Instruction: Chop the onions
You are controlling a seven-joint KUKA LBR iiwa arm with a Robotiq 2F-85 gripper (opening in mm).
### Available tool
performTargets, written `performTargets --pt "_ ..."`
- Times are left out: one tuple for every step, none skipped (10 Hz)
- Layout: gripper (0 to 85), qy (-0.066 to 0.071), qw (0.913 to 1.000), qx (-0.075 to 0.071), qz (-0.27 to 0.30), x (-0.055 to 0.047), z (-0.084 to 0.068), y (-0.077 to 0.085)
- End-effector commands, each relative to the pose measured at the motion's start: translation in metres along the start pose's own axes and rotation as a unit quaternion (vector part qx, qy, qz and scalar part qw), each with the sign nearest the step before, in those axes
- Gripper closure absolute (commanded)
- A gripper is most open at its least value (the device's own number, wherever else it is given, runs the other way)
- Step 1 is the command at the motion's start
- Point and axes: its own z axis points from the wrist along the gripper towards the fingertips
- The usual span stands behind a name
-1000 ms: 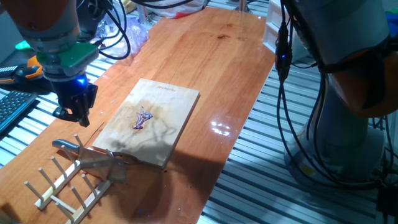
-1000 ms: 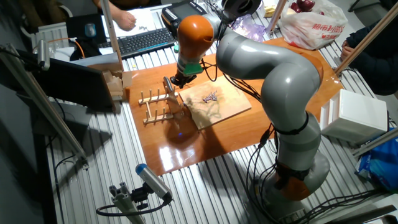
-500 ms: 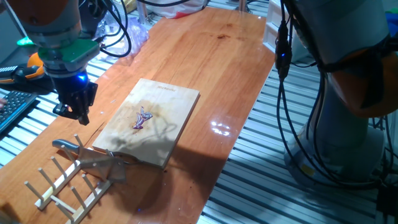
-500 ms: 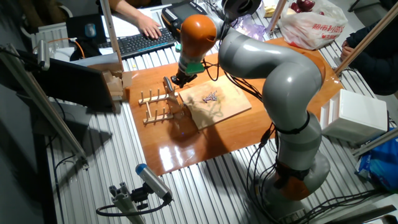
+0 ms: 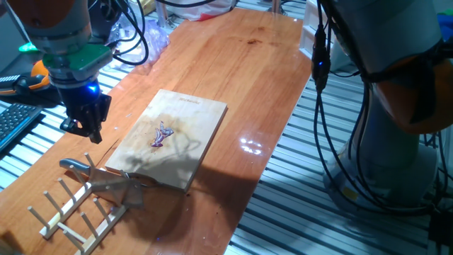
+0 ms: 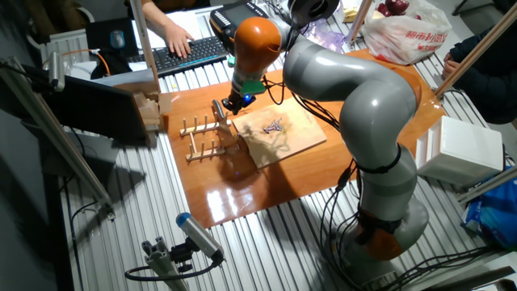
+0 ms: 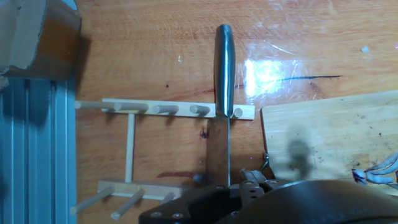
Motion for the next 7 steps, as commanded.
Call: performTargets --pt "85.0 -0.002 1.0 -0.002 0.0 0.0 0.0001 0.0001" --pt "85.0 -0.006 1.0 -0.004 -0.004 -0.0002 -0.0001 0.0002" --pt "85.0 -0.006 0.9999 -0.007 -0.006 -0.0003 -0.0003 0.0007" --pt "85.0 -0.004 0.9999 -0.01 -0.007 -0.0008 0.0003 0.001" --pt "85.0 0.002 0.9999 -0.011 -0.006 -0.0006 0.001 0.0011" --pt "85.0 0.004 1.0 -0.009 -0.003 0.0008 0.0014 0.0018" --pt "85.0 0.006 1.0 -0.006 0.002 0.0021 0.0022 0.0026"
